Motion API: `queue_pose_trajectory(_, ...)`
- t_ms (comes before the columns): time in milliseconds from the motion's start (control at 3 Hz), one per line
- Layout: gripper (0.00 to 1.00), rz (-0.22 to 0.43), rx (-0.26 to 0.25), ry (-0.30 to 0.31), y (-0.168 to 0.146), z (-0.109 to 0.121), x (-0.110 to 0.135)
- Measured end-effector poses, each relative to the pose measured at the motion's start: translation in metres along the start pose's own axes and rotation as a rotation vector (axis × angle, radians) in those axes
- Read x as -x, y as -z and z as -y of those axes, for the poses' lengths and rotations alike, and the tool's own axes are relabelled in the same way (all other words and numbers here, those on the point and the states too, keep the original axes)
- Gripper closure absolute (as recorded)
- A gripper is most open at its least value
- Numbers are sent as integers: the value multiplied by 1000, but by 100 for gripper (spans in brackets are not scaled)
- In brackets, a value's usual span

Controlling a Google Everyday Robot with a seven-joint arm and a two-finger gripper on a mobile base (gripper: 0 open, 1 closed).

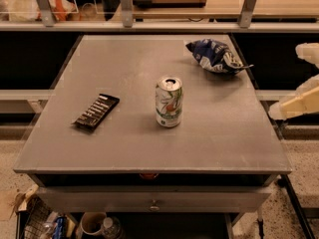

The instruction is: Pick 7up can

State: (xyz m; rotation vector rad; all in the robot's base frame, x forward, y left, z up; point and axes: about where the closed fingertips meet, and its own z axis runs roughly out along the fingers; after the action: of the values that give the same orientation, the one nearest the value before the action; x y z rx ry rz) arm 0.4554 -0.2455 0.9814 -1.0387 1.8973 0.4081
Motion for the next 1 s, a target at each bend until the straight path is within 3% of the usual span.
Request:
queue_pose_trajectory(333,0,70,46,-10,-35,-16,3)
queue_pose_trajectory(1000,0,77,55,8,-50,-21,5)
